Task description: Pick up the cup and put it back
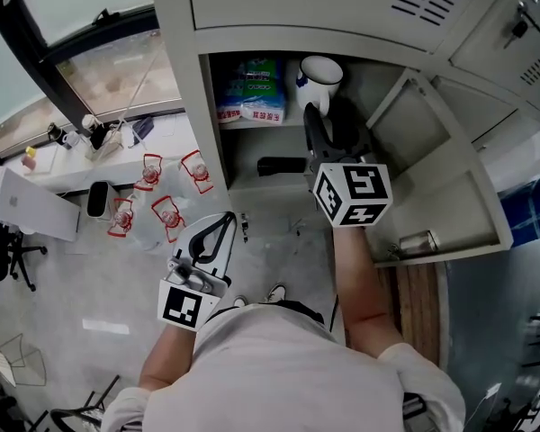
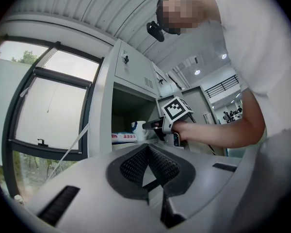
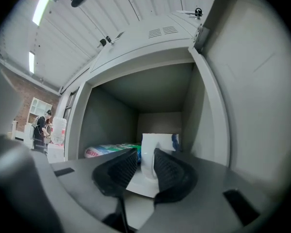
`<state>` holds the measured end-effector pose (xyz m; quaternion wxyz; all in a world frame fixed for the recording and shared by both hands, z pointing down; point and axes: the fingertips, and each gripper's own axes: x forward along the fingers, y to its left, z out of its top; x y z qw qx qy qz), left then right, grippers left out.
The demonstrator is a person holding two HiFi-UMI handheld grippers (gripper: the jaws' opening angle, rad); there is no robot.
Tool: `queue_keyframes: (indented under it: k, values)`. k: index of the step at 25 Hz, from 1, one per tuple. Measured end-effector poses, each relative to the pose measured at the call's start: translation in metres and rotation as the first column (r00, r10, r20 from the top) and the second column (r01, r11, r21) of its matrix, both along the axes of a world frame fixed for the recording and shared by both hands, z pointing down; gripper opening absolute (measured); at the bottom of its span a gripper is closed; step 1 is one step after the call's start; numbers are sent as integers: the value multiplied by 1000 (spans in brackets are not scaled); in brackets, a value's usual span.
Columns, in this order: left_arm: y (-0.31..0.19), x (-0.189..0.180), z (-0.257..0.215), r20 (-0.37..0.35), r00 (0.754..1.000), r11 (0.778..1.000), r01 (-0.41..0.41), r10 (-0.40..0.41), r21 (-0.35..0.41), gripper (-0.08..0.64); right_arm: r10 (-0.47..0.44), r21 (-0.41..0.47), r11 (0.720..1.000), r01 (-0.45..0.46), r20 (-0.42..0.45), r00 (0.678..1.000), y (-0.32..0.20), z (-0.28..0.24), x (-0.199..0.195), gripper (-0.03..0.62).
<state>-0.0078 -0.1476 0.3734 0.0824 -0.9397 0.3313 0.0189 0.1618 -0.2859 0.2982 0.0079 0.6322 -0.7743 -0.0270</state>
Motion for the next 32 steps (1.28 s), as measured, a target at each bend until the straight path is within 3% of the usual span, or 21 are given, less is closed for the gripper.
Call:
queue_keyframes:
  k: [2, 11, 16, 25, 32]
  values:
    - [-1, -1, 1, 2, 1000, 1000, 2, -2, -5, 20, -21, -5, 1000, 21, 7, 1000, -2, 1, -1, 75]
    - [0, -7, 5, -3, 1000, 1000, 17, -17, -26, 21, -89, -43, 995, 91, 57, 994, -13, 9, -7, 78]
    - [1, -14, 8, -7, 999, 999, 40, -41, -35, 21, -128, -38, 991, 129, 33, 991, -17, 8, -14, 74]
    - [-1, -26, 7, -18, 997, 996, 80, -81, -36, 20, -242, 76, 968, 239, 36, 970, -15, 0, -32, 54]
    - [-2, -27, 6, -22, 995, 995, 92, -93, -35, 21, -283, 99, 956, 277, 45, 958, -12, -6, -30, 52]
